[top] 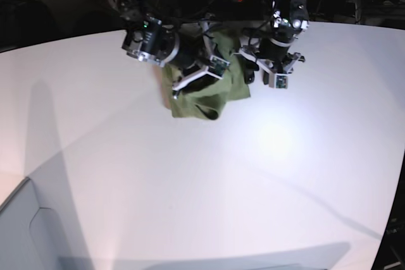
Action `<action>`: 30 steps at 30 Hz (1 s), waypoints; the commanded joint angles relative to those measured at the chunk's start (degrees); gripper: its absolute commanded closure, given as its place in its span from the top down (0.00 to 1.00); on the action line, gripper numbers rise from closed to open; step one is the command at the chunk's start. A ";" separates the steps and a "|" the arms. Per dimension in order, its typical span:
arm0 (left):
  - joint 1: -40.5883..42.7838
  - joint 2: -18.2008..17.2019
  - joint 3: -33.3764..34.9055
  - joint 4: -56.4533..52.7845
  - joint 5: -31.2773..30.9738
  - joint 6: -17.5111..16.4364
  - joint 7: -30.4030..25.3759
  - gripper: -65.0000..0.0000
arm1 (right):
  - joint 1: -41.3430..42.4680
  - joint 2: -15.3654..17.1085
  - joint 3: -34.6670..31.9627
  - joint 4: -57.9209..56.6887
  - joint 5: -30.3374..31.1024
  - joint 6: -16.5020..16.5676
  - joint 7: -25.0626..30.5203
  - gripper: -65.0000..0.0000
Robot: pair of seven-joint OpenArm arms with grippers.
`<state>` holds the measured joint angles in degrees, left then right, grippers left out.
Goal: Fold the T-shirt properly
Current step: 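Grasp the strip end with the right gripper and fold it toward the left gripper, then lay the folded bundle down with the right gripper and release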
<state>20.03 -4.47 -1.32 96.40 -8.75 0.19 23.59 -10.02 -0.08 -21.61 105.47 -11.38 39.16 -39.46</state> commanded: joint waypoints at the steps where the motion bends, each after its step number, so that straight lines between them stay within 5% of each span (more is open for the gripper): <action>1: 0.06 -0.06 -0.13 0.79 0.01 0.21 0.36 0.41 | 0.66 -0.32 -0.24 -0.99 0.70 0.84 1.62 0.00; 17: 2.61 0.03 -0.22 2.98 -0.08 0.30 0.36 0.42 | 1.98 -1.73 -0.50 -5.65 0.70 0.84 5.22 0.03; 20: 3.22 0.03 -0.30 4.92 0.18 0.30 0.36 0.42 | 1.89 -1.81 -0.50 -5.65 0.78 0.84 5.22 0.21; 25: 6.03 0.03 -3.56 8.35 0.18 0.30 0.36 0.42 | 1.19 -1.73 -0.42 -3.10 1.05 0.84 5.66 0.65; 30: 9.11 0.03 -8.66 12.22 -0.17 0.30 0.36 0.42 | -1.28 -1.81 2.75 4.11 1.05 0.84 5.31 0.72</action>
<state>28.88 -4.36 -10.00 107.39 -8.64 0.43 25.32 -11.73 -1.41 -18.76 108.44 -11.31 39.18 -35.64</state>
